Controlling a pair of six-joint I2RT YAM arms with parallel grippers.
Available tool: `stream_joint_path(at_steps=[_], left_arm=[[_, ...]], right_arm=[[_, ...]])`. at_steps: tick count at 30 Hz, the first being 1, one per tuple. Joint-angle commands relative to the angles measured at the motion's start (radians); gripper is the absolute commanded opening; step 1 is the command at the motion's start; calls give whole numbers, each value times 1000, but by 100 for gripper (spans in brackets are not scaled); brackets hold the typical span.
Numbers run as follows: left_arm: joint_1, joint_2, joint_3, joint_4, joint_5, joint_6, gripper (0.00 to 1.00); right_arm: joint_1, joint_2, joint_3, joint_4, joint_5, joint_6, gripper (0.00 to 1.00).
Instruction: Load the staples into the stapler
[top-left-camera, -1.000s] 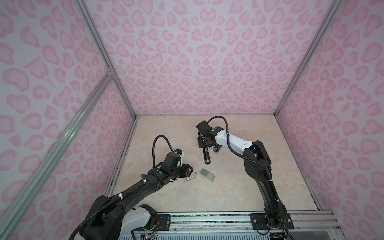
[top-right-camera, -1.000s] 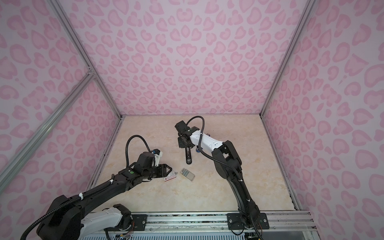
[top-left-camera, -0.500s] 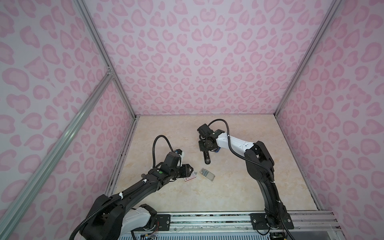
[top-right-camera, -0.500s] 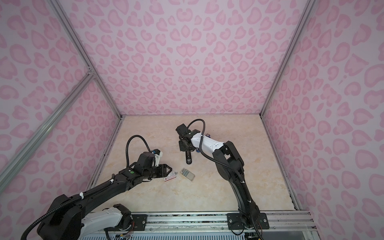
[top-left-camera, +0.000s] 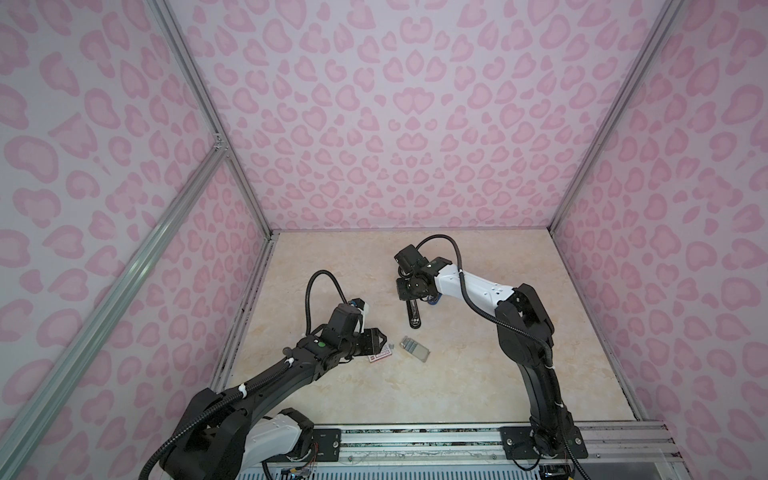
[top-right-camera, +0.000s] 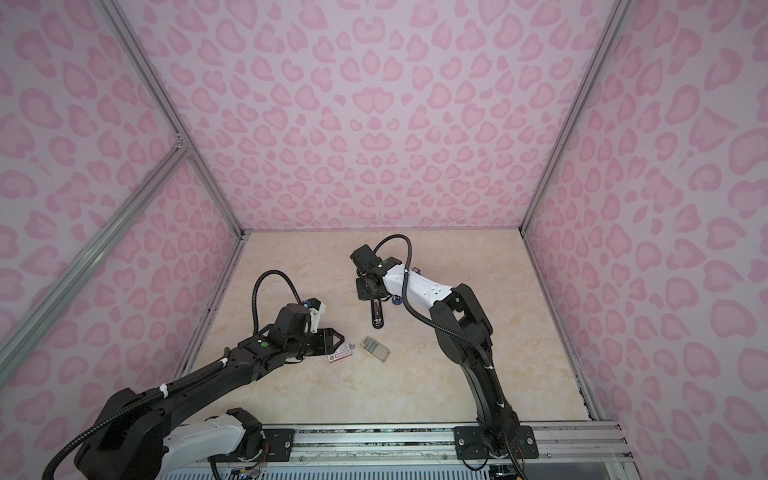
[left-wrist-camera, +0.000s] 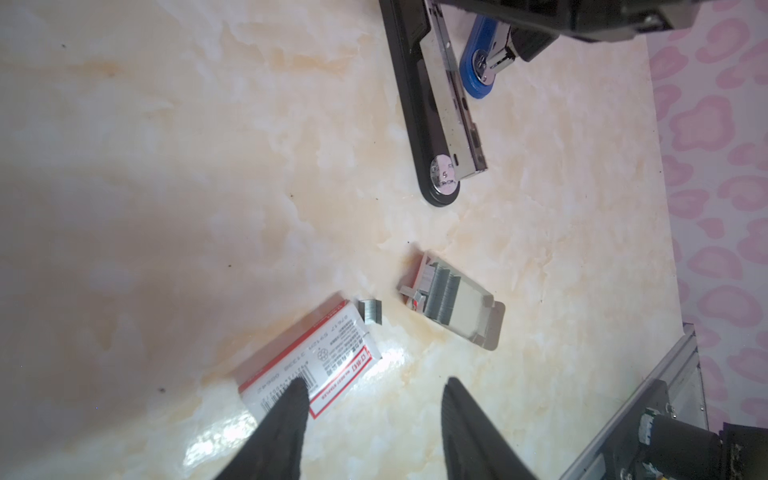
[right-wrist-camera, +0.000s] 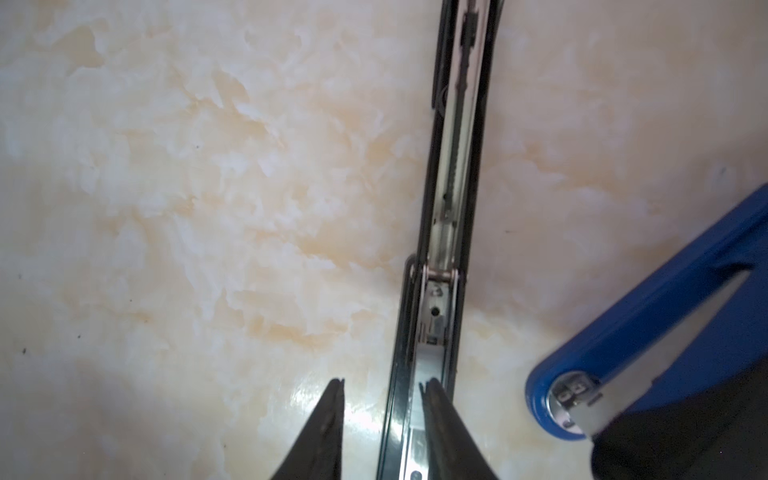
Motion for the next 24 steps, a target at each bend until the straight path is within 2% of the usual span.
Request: stream_joint_path(at_steps=[1, 9, 24], left_arm=[[0, -4, 10, 0, -5, -3, 55], [0, 5, 14, -2, -5, 2, 55], [0, 5, 15, -1, -4, 2, 55]], right_arm=[[-6, 42, 41, -43, 19, -19, 35], [-11, 83, 71, -55, 1, -14, 34], [3, 26, -42, -18, -24, -7, 30]])
